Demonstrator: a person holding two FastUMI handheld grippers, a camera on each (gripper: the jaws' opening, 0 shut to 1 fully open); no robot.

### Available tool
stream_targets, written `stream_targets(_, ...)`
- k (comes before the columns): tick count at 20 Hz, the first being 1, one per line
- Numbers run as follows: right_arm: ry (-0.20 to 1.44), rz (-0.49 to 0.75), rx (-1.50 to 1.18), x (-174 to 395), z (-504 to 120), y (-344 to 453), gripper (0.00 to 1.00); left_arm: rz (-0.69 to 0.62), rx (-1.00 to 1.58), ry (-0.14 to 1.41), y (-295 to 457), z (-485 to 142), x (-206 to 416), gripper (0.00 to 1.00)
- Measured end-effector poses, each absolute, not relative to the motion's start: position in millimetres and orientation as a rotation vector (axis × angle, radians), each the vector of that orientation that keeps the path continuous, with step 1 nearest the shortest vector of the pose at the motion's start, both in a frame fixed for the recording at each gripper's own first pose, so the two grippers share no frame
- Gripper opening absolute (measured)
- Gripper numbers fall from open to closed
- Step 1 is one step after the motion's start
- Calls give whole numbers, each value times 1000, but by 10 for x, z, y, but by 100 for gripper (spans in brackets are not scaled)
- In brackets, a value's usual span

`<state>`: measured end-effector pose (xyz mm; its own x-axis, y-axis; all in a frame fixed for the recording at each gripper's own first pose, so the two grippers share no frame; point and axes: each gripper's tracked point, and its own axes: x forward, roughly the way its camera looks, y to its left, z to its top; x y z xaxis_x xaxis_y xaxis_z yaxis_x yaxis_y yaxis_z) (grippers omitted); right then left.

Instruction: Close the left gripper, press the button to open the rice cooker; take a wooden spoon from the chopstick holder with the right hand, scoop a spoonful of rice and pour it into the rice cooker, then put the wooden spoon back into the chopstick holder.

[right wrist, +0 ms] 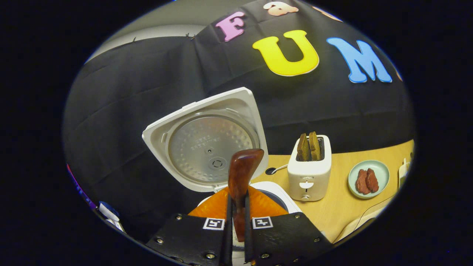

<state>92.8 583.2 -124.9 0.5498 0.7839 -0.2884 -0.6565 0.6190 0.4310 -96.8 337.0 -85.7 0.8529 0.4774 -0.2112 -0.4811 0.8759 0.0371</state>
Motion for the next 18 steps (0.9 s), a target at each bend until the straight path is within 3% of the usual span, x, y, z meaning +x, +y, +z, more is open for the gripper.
stream_targets(6, 199, 949, -1, 737, -812, 5837, 13, 490, -33, 208, 3341, -865, -913, 100)
stream_targets(10, 62, 926, -94, 746, -605, 5659, 13, 469, -38, 192, 3298, -853, -835, 99)
stream_targets(15, 124, 920, 196, 823, -241, 5320, 13, 413, -49, 155, 3040, -680, -519, 94)
stream_targets(18, 184, 868, 351, 902, -168, 5000, 13, 362, -55, 139, 2786, -615, -289, 98)
